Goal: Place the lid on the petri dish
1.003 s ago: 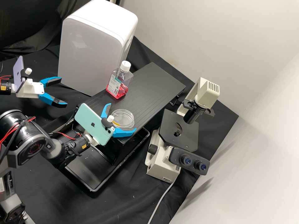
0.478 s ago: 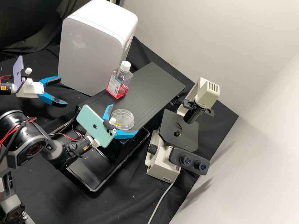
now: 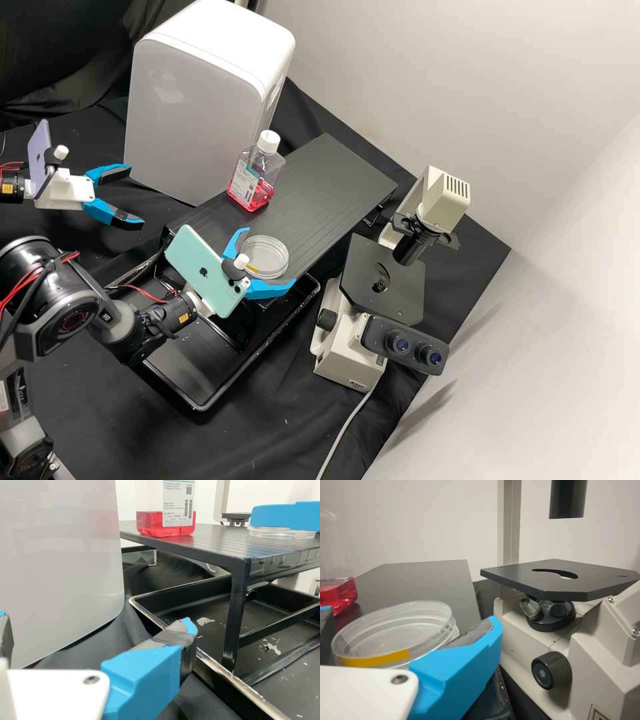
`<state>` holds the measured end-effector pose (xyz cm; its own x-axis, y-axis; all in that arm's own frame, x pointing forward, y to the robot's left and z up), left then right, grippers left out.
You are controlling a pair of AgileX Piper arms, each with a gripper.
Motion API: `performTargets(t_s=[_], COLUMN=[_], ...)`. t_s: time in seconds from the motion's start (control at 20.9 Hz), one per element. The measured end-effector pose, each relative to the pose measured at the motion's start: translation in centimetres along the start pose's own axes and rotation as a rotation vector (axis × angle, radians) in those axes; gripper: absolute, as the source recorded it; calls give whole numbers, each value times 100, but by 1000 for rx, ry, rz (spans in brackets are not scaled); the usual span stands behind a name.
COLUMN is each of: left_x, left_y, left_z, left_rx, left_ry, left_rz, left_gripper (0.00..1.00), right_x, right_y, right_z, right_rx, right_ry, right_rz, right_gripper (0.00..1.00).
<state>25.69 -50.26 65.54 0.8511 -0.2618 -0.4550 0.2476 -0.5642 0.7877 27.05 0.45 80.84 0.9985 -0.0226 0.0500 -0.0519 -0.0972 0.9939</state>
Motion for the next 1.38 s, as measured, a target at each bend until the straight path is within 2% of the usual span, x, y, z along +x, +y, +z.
performTargets(t_s=[0.53, 0.57, 1.1, 1.24, 1.34, 1.38], left_x=[0, 0, 0, -1, -1, -3], left_y=[0, 0, 0, -2, -1, 5], left_z=[0, 0, -1, 5, 2, 1], left_rx=[0, 0, 1, 22, 43, 44], left_ry=[0, 0, 1, 22, 38, 50], left_rz=[0, 0, 0, 5, 9, 13], left_gripper=[100, 100, 100, 100, 100, 100], right_x=[0, 0, 0, 0, -1, -1], right_y=[0, 0, -6, -15, -28, -35], right_z=[0, 0, -5, -12, -23, -29], right_rx=[7, 9, 5, 5, 3, 0], right_ry=[0, 0, 5, 9, 13, 15], right_rz=[0, 0, -6, -11, -16, -18], right_gripper=[0, 100, 100, 100, 100, 100])
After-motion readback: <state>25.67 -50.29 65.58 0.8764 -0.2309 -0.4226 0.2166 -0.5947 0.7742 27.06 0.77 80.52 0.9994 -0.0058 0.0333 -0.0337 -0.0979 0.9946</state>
